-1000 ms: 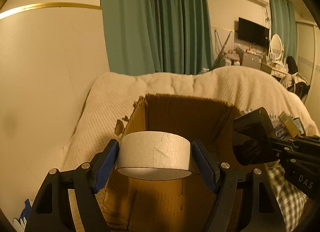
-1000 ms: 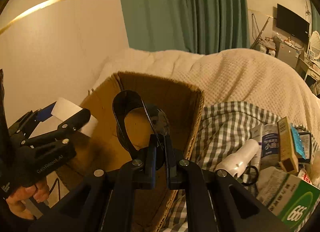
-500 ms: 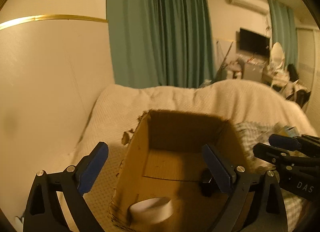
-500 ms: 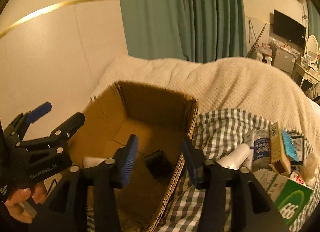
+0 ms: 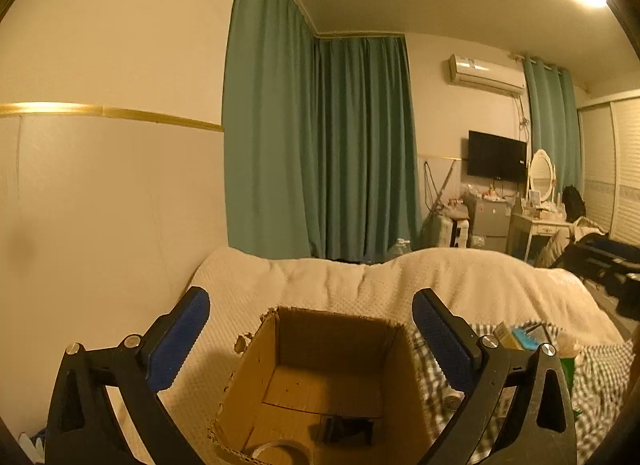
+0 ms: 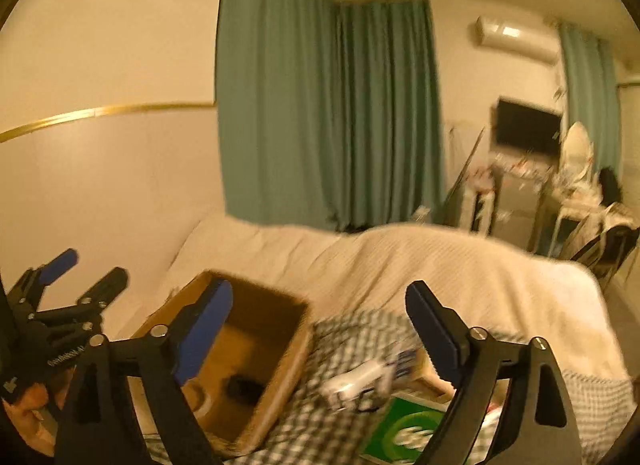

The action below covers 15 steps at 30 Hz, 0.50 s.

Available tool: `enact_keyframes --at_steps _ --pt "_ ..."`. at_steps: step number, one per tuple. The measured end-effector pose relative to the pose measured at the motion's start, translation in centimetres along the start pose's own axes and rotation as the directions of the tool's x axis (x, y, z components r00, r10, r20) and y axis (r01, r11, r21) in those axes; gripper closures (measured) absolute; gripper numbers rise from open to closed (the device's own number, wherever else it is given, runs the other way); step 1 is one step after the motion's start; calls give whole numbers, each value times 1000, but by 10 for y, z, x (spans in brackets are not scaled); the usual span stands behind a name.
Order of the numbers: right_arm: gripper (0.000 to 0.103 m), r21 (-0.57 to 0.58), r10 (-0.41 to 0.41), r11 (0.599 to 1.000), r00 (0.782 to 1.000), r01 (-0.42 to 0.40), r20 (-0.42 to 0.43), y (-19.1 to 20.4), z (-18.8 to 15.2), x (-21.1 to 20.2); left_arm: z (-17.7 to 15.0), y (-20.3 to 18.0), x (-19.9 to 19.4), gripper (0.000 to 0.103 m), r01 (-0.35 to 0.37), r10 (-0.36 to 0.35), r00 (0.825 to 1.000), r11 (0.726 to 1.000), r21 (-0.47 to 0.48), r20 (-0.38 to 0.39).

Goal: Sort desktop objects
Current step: 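Move both tools back over the pile of items on the bed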

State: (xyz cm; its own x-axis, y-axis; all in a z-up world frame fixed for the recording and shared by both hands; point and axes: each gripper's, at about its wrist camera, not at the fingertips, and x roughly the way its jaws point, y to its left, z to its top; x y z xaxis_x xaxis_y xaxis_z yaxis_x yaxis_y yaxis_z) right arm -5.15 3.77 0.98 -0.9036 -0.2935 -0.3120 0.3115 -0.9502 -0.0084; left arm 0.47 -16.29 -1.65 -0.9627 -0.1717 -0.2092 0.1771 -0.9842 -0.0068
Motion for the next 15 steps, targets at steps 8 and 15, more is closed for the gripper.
enact_keyframes --at_steps 8,15 --pt "0 7 -72 997 991 71 111 -37 13 -49 22 -30 -20 0 45 -44 999 999 -25 19" --pt "0 49 -103 994 985 97 137 -77 9 -77 25 -78 -25 0 121 -121 993 992 42 2"
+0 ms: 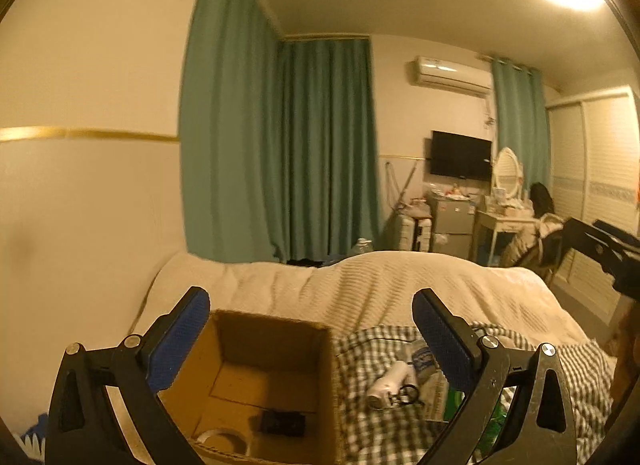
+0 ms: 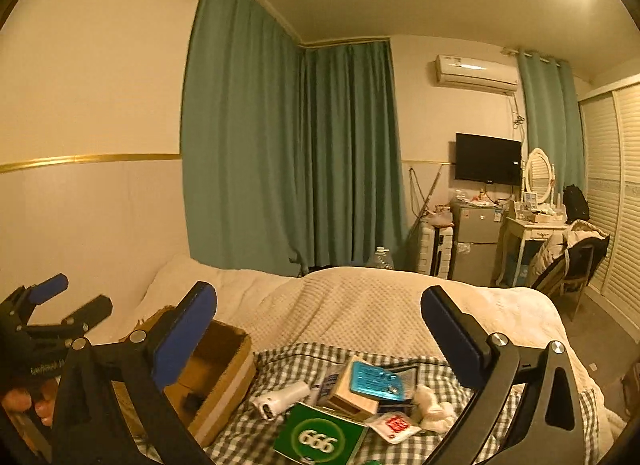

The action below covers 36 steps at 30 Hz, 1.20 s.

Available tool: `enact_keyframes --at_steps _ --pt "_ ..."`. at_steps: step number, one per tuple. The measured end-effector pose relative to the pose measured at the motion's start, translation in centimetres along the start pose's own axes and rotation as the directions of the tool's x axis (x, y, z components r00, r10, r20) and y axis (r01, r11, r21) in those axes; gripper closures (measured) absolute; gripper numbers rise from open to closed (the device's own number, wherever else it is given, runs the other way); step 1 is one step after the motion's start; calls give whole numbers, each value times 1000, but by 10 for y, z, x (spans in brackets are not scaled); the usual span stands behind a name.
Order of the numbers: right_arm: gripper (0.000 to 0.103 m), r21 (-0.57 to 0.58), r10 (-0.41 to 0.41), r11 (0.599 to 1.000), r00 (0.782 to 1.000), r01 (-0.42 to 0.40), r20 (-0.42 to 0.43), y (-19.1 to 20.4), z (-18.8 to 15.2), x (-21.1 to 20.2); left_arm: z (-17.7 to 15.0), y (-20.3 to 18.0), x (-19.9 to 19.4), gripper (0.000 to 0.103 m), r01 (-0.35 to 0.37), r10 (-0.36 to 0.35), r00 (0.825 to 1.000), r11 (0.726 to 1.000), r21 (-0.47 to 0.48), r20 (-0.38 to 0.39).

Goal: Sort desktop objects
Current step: 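Move both tools back over the pile of items on the bed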

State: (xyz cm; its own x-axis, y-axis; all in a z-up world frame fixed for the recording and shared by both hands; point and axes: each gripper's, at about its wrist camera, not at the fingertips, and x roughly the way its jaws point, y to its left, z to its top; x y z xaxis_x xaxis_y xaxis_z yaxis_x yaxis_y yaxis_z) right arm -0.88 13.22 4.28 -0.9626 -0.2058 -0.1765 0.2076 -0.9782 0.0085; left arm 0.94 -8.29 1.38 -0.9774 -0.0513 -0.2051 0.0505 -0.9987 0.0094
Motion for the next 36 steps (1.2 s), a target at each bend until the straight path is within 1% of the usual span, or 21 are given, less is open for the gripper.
enact_keyframes --at_steps 2,3,6,8,11,17,21,23,24,26,29,32,36 --pt "0 10 -13 1000 1000 13 0 -13 -1 -5 -1 -15 -6 0 9 -9 1000 1000 13 14" --pt "0 19 -19 1000 1000 19 0 -20 -2 -6 0 -23 -5 0 25 -25 1000 1000 13 12" --pt "0 39 -31 999 999 31 -7 -41 -4 -11 -4 -38 -2 0 65 -65 998 998 21 -10" --pt "0 42 -47 998 999 48 -11 -52 -7 -13 -8 -51 -2 0 74 -73 997 997 36 -22" --pt "0 41 -73 996 997 73 -15 -68 -12 -16 -11 -66 3 0 64 -64 998 997 50 -10" --pt "0 34 -121 992 992 122 -41 -98 -27 -13 -19 -91 8 0 71 -72 997 997 24 19" --pt "0 56 -131 989 990 135 -58 -118 -38 -11 -24 -106 13 0 45 -46 998 999 26 36" --pt "0 55 -132 989 989 135 -63 -128 -43 -9 -28 -109 18 0 44 -44 999 999 11 32" --pt "0 50 -133 989 989 136 -66 -131 -45 -7 -30 -111 21 0 49 -49 999 999 3 22" --pt "0 43 -130 990 989 133 -74 -135 -50 -1 -38 -118 30 0 70 -70 997 998 1 -24" --pt "0 38 -124 991 987 128 -102 -143 -61 10 -50 -132 43 0 85 -81 992 995 43 -92" --pt "0 35 -135 989 980 142 -147 -151 -76 26 -66 -147 59 0 118 -102 982 988 97 -159" --pt "0 55 -113 990 969 127 -220 -160 -98 50 -87 -165 73 0 138 -100 967 979 148 -234"
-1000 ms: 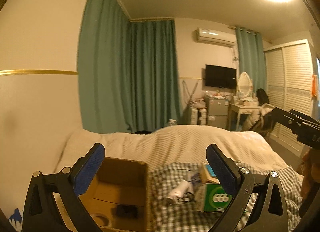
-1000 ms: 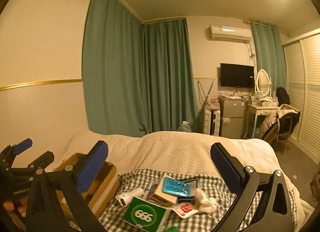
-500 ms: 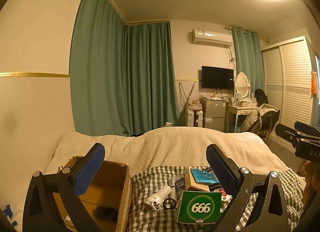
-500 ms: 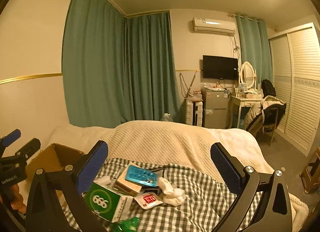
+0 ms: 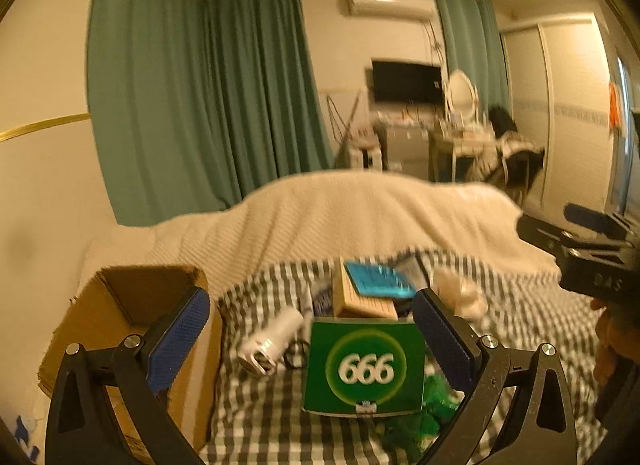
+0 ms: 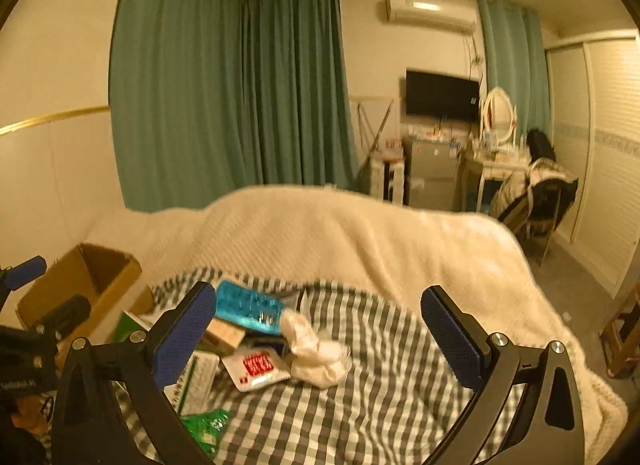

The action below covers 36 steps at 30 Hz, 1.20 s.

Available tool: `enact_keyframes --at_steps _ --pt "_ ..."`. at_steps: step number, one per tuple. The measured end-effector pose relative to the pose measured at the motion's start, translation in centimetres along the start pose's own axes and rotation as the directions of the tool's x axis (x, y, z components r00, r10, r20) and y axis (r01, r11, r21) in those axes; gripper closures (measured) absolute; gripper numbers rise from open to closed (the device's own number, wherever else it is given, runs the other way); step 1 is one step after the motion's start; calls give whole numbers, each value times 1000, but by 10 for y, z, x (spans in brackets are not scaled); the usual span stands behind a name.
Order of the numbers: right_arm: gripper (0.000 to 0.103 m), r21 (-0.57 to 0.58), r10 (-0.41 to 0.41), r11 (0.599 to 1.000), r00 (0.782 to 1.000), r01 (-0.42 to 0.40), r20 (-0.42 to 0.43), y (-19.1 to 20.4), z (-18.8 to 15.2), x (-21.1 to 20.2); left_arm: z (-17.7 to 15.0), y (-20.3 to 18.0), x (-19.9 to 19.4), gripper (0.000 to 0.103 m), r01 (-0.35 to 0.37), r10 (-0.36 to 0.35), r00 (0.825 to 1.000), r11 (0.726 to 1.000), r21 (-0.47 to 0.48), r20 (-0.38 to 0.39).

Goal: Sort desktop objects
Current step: 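Move both tools back over the pile of items on the bed, then grasp the green medicine box with the left tool while the right tool grasps the white lace cloth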

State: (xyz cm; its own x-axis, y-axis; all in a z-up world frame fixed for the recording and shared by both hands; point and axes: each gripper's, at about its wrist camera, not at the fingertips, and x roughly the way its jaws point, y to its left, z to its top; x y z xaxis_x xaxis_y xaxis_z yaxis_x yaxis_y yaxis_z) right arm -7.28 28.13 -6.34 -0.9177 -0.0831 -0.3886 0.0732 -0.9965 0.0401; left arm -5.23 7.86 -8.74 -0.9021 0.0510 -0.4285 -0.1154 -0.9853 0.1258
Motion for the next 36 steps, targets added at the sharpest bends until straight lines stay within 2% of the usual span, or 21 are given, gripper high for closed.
enact_keyframes --at_steps 9,15,20,21,23,24,25,28,31,36 --pt "0 28 18 1000 984 -13 -178 -6 -39 65 -29 -33 28 0 34 -27 997 994 106 -73" --pt "0 37 40 999 964 -31 -262 -7 -58 91 -41 -34 52 0 29 -15 992 994 107 -124" --pt "3 44 42 999 946 -29 -321 -7 -67 108 -48 -30 75 0 66 -53 978 996 59 -203" --pt "8 48 47 998 941 -33 -334 -6 -69 111 -50 -29 81 0 78 -65 971 996 47 -231" --pt "23 51 54 998 932 -38 -357 -5 -73 117 -54 -24 94 0 98 -90 952 995 11 -291" --pt "40 53 57 998 925 -40 -375 -4 -76 120 -56 -21 97 1 104 -101 946 995 -8 -309" --pt "56 54 57 998 922 -39 -384 -3 -78 122 -57 -18 100 8 117 -123 937 992 -40 -327" --pt "74 70 62 997 919 -38 -389 -6 -81 121 -56 -10 98 9 119 -137 936 990 -75 -324" --pt "85 85 63 996 923 -33 -380 -7 -80 116 -54 -7 93 9 131 -152 941 988 -87 -302" --pt "91 91 67 995 933 -37 -352 -5 -73 106 -50 -10 80 9 126 -136 959 991 -55 -251"
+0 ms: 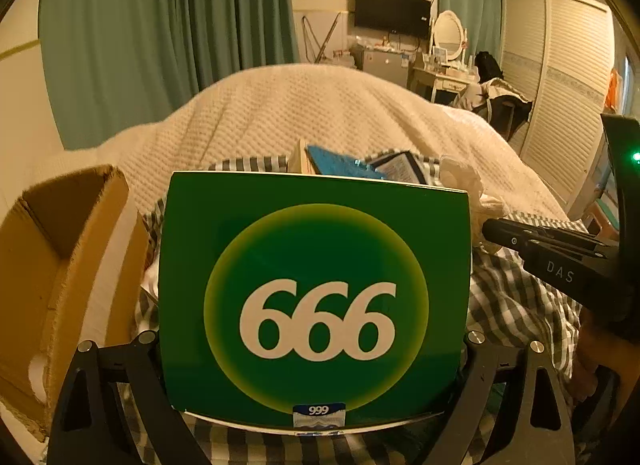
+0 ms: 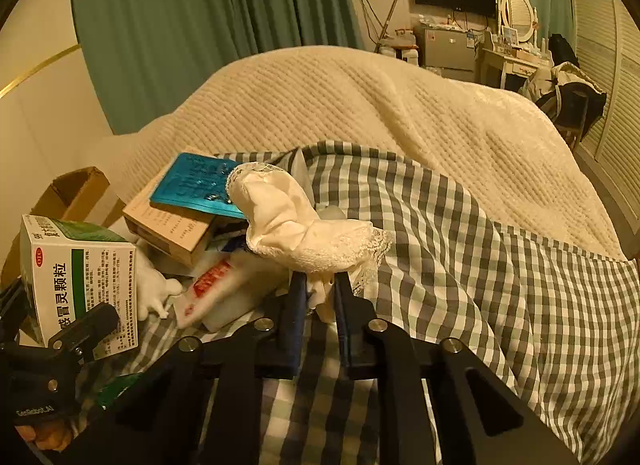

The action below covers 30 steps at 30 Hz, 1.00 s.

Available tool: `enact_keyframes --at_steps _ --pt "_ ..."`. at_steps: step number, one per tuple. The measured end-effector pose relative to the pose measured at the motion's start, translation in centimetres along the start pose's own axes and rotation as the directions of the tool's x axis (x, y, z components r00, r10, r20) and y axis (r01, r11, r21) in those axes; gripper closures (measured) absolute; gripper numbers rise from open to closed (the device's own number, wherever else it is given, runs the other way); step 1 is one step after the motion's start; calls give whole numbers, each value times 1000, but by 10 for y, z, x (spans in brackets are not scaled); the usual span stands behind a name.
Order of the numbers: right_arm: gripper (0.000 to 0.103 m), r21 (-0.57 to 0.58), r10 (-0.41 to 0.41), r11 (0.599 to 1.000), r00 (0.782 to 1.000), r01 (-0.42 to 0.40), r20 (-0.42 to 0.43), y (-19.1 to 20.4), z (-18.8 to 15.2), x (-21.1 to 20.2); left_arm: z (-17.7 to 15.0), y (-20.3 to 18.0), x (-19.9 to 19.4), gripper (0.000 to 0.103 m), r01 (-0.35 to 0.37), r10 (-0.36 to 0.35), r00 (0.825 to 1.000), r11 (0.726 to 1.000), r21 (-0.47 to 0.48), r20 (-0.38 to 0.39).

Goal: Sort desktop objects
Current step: 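Grasp the green medicine box with the left tool while the right tool grasps the white lace cloth, then carry the green box into the cardboard box with the left tool while the right tool drops the cloth in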

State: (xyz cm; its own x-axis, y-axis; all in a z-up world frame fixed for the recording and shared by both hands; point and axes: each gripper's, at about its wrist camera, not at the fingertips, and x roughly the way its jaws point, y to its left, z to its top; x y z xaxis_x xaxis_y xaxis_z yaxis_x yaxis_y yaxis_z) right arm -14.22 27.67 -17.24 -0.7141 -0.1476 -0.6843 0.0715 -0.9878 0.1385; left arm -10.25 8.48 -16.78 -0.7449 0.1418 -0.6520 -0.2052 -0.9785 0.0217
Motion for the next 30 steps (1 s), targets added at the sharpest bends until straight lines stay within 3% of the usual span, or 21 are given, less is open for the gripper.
enact_keyframes --at_steps 13,21,30 --pt "95 -3 32 999 984 -32 176 22 12 -66 20 1 -53 9 -38 34 983 999 20 180" --pt "95 -37 64 998 945 -56 320 54 29 -127 40 21 -99 9 -37 37 958 999 -5 284" --pt "95 -72 132 991 904 -113 407 86 46 -177 53 52 -151 9 -89 88 922 996 -15 376"
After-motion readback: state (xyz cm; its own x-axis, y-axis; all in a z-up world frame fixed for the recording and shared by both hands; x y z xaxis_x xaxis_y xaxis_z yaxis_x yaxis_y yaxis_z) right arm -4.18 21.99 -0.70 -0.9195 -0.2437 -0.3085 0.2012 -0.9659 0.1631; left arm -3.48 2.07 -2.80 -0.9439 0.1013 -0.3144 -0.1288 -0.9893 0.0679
